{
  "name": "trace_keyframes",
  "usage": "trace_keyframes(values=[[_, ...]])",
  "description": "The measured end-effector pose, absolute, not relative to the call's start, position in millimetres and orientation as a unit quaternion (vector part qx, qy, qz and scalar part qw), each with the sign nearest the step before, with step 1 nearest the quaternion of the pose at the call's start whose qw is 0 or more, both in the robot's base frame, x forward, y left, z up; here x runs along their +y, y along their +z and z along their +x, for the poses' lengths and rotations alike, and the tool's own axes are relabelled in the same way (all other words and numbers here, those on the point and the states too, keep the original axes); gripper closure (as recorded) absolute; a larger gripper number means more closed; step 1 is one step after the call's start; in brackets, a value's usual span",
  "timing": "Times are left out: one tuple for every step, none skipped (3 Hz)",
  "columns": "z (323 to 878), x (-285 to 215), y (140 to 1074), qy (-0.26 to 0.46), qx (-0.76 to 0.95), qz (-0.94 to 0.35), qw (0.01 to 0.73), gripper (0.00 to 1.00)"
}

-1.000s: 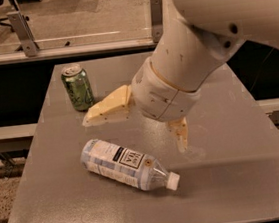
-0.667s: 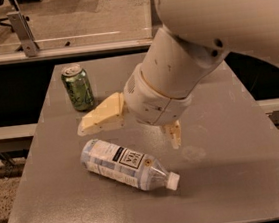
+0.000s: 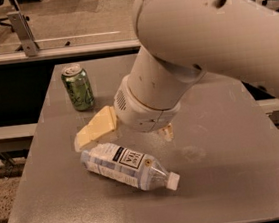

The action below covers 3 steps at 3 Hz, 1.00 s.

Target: Place blue plastic bottle upright

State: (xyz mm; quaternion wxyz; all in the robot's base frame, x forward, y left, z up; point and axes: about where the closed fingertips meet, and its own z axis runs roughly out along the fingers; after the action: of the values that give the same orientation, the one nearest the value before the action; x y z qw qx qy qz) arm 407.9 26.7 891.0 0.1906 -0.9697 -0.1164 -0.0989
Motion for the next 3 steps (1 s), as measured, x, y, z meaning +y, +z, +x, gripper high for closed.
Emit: trace_keyframes(values=[[407.8,26.7,891.3,-0.099,-0.117,-0.97,0.19,0.0],[409.7,30.4,889.2,-0.083,-0.148,-0.97,0.172,0.0],[410.8,36.9,879.3,-0.049,-0.214,-0.966,0.135,0.0]])
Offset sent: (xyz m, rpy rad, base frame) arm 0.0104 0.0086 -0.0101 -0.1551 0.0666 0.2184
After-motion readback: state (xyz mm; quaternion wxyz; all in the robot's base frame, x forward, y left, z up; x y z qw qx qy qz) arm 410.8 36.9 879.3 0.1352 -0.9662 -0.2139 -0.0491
